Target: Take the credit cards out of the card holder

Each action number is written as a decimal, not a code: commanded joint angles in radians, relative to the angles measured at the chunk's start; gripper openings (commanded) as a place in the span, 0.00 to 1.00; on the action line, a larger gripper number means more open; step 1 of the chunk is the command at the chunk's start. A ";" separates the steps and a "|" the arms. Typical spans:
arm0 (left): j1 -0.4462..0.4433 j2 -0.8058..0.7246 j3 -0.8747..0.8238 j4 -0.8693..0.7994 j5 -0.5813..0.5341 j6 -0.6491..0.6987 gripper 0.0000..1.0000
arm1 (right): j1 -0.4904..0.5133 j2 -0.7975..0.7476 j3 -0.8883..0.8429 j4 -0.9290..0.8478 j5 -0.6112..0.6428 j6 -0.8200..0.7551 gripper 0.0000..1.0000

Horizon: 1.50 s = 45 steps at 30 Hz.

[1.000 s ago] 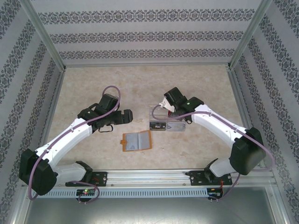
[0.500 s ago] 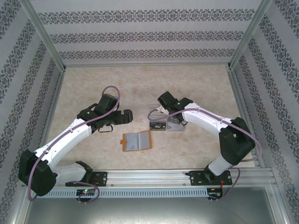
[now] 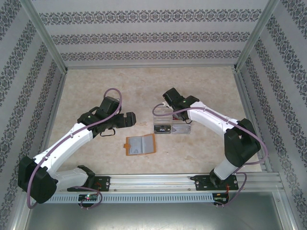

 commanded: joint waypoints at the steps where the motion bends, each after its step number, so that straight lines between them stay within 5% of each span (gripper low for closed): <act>1: 0.013 -0.010 -0.017 -0.008 -0.003 0.021 1.00 | 0.022 -0.067 -0.025 -0.012 -0.002 0.052 0.54; 12: 0.013 0.034 -0.036 0.015 0.073 -0.029 0.97 | 0.221 -0.215 -0.043 -0.025 -0.150 0.449 0.46; 24: 0.007 0.016 -0.153 0.050 0.186 -0.153 0.50 | 0.347 -0.125 -0.140 0.179 -0.477 0.980 0.13; 31: -0.013 0.009 -0.217 0.086 0.193 -0.206 0.39 | 0.352 -0.024 -0.214 0.271 -0.531 1.056 0.05; 45: -0.052 0.133 -0.246 0.161 0.224 -0.194 0.35 | 0.354 0.118 -0.268 0.336 -0.531 1.103 0.02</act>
